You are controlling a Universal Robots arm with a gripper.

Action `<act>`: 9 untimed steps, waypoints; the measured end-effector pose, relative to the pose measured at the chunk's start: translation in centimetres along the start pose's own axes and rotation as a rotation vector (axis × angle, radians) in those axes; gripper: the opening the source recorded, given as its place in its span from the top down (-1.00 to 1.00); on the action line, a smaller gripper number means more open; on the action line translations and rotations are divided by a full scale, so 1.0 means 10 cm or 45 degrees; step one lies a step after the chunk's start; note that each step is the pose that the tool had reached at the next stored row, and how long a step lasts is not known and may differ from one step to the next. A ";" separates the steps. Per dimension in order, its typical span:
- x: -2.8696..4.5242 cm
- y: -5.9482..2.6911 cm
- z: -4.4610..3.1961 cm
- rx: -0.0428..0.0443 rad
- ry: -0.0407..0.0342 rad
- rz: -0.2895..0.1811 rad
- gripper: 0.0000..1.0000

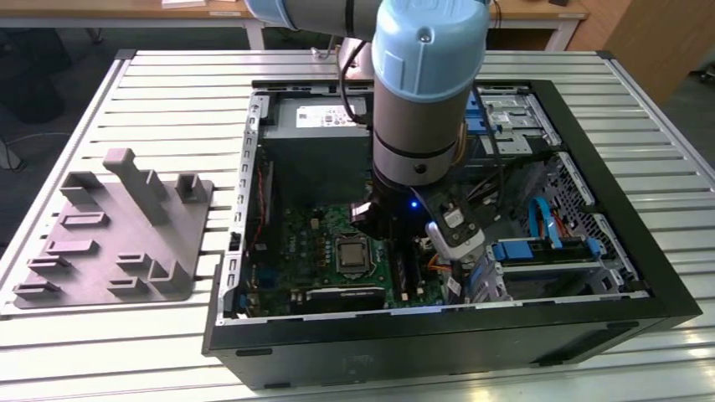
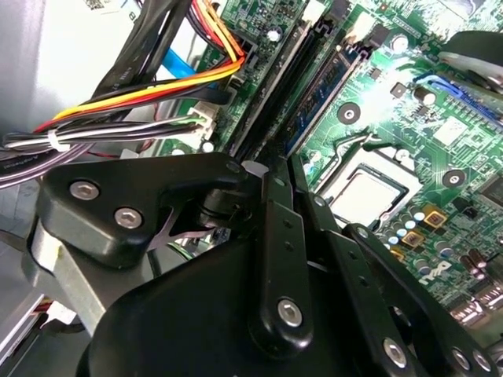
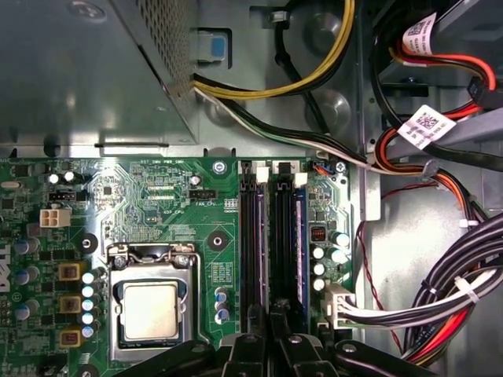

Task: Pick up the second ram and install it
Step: 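Insert the second ram into the second slot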

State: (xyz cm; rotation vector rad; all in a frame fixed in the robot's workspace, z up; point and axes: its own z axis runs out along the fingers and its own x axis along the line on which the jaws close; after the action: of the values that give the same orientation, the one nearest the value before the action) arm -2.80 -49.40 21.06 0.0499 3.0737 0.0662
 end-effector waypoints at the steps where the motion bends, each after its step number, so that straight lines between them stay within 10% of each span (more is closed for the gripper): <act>1: 0.000 0.000 0.007 0.000 0.0000 0.000 0.73; 9: -0.001 0.000 0.024 0.000 -0.0001 0.000 0.73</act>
State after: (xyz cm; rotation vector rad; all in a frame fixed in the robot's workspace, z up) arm -2.77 -49.39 20.82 0.0499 3.0736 0.0667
